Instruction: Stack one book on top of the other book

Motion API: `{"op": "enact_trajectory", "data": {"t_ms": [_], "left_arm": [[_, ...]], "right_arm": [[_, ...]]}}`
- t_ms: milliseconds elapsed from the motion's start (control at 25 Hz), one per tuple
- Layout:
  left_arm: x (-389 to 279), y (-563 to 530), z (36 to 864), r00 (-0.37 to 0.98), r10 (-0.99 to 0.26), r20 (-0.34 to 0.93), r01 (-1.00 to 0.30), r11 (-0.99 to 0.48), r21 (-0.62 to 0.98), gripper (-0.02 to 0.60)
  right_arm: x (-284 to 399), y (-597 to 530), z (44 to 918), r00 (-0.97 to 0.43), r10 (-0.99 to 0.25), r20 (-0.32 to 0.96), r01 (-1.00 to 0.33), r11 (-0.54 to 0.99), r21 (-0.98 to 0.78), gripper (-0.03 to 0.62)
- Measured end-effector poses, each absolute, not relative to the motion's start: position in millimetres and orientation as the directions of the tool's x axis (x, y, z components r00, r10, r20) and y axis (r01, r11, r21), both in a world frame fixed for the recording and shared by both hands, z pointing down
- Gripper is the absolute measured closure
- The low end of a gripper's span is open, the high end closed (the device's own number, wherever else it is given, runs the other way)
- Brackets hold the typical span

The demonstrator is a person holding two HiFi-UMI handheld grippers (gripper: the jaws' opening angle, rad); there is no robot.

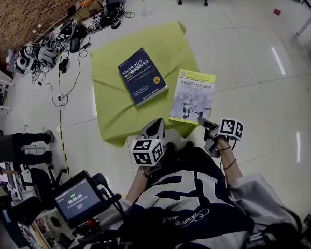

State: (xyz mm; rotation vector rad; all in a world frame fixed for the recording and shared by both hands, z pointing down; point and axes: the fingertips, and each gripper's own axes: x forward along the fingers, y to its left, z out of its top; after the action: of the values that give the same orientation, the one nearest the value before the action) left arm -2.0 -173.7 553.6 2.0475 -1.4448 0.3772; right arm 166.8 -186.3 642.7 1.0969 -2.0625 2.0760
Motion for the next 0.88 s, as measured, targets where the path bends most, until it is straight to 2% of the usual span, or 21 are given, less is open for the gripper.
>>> {"op": "enact_trajectory", "data": {"t_ms": [120, 320, 520, 680, 880], "left_arm": [[-7, -171, 557, 0.361, -0.753, 0.551, -0.926, -0.217, 0.310, 0.578], [-11, -169, 558, 0.337, -0.765, 0.549, -0.932, -0.188, 0.310, 0.578], [-20, -168, 561, 0.322, -0.770, 0.551, -0.935, -0.166, 0.314, 0.578], [-23, -170, 562, 0.321, -0.776, 0.543, -0.935, -0.168, 0.313, 0.578], [-35, -173, 565, 0.310, -0.794, 0.523, -0.936, -0.159, 0.313, 0.578]], "right_arm": [[168, -177, 627, -0.763, -0.467, 0.447, -0.460, -0.093, -0.883, 0.523], [174, -167, 586, -0.794, -0.502, 0.341, -0.430, 0.069, -0.900, 0.525], [168, -181, 524, -0.813, -0.555, 0.175, -0.347, 0.221, -0.911, 0.522], [161, -198, 479, -0.809, -0.584, 0.061, -0.270, 0.278, -0.922, 0.517], [153, -203, 453, -0.790, -0.612, -0.013, -0.218, 0.301, -0.929, 0.513]]}}
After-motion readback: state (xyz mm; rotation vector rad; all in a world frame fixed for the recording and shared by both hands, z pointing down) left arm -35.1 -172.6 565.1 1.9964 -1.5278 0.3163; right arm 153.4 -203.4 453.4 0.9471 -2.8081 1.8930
